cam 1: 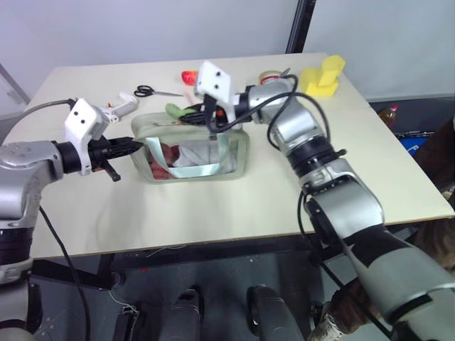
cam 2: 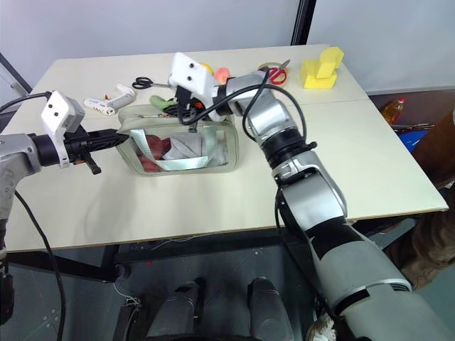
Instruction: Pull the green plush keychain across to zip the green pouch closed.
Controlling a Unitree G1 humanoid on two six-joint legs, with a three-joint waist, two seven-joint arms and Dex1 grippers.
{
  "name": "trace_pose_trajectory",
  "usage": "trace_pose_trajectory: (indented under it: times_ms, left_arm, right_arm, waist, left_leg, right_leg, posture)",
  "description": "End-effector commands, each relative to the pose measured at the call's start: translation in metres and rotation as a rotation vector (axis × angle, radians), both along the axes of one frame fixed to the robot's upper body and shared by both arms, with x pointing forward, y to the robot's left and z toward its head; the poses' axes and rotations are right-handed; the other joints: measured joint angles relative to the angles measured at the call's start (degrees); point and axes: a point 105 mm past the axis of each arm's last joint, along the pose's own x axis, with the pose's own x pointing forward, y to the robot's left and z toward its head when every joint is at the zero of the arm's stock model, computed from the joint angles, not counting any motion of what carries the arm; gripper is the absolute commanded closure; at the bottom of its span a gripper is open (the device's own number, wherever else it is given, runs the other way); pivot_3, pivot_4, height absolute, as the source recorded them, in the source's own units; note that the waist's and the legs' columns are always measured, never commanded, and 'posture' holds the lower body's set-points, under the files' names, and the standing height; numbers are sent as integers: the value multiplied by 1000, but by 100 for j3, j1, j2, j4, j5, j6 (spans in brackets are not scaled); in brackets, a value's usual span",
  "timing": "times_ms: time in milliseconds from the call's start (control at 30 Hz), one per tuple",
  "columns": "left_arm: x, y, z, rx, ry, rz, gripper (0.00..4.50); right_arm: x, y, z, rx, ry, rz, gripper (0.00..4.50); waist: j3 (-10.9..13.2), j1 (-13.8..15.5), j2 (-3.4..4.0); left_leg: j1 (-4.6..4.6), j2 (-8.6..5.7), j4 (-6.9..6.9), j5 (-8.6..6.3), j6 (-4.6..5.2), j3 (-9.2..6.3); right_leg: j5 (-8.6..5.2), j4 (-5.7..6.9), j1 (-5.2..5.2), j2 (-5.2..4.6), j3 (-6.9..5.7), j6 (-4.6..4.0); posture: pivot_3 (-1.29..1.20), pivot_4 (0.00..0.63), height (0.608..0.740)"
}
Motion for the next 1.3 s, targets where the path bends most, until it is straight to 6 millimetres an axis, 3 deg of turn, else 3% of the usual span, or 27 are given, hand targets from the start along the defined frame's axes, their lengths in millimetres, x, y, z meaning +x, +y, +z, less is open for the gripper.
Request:
trace_pose_trajectory:
  times_ms: [33,267,333,400,467,567,667,733,900,1033,1133,1200,1300]
  left_arm:
    - [-1,-2,9,13,-40,-12,4500]
    - [-2,0,6,10,-32,-10,4500]
    - [-2,0,6,10,-31,-11,4500]
    - [-1,-1,4,6,-28,-10,4500]
    - [0,-4,3,1,-25,-17,4500]
    - [0,-7,3,-6,-24,-26,4500]
    - [1,-10,2,-13,-22,-31,4500]
    - [0,-12,0,-17,-19,-35,4500]
    - [-1,-12,0,-18,-22,-29,4500]
    - [-2,-9,0,-19,-25,-12,4500]
    - [-5,-8,1,-28,-21,-9,3443]
    - [-13,3,11,-66,-9,1,2485]
    - [-22,20,23,-102,5,26,944]
  right_arm:
    - [4,-34,37,4,-140,-86,4458]
    - [22,-117,28,-214,-290,-358,4458]
    - [23,-130,23,-257,-300,-401,4458]
    - [30,-156,3,-338,-298,-491,4458]
    - [37,-175,-35,-392,-237,-563,4458]
    - [38,-171,-74,-372,-139,-568,4458]
    - [29,-144,-120,-300,21,-514,4458]
    - [25,-123,-135,-204,126,-494,4458]
    - [25,-99,-125,-68,189,-473,4458]
    - [24,-104,-107,-29,193,-458,4458]
    - [22,-113,-90,-22,183,-444,3414]
    - [9,-122,-56,-6,187,-361,2435]
    - [-9,-129,-22,-1,196,-274,839]
  waist:
    - [0,2,0]
    - [0,-4,0]
    - [0,-4,0]
    - [0,-7,1]
    - [0,-4,0]
    - [-1,-4,-1]
    - [0,-5,0]
    - [-1,-9,-1]
    - [-1,6,-1]
    - [-1,-5,-1]
    - [0,-5,0]
    - [3,-3,4]
    - [5,-7,5]
  left_leg:
    - [0,0,0,0,0,0]
    - [0,-1,-1,0,0,1]
    - [0,-1,0,0,0,3]
    - [0,0,0,0,0,3]
    - [0,0,0,0,0,3]
    - [0,0,3,0,0,4]
    - [2,0,4,0,1,4]
    - [3,0,6,1,1,4]
    - [4,0,13,0,1,1]
    - [5,0,14,0,1,2]
    - [4,0,14,0,1,2]
    - [4,0,14,0,1,1]
    - [-9,0,15,0,2,1]
  right_leg:
    - [0,0,0,0,0,0]
    - [-1,-2,0,-1,0,0]
    - [-1,-2,0,-2,1,0]
    - [-1,-2,0,-2,1,0]
    - [-1,-2,0,-2,1,0]
    - [-1,-4,4,-2,2,0]
    - [-1,-1,5,-2,2,-1]
    - [0,0,6,-2,2,0]
    - [0,1,12,-2,1,0]
    - [0,1,13,-1,1,0]
    - [-1,1,13,-1,1,0]
    - [-1,1,13,-1,1,0]
    - [-1,0,0,-2,1,2]
  posture:
    - [0,150,740]
    - [0,150,740]
    - [0,150,740]
    - [0,150,740]
    - [0,150,740]
    - [0,150,740]
    - [0,150,740]
    - [0,150,740]
    - [0,150,740]
    - [0,150,740]
    - [0,150,740]
    - [0,150,740]
    - [0,150,740]
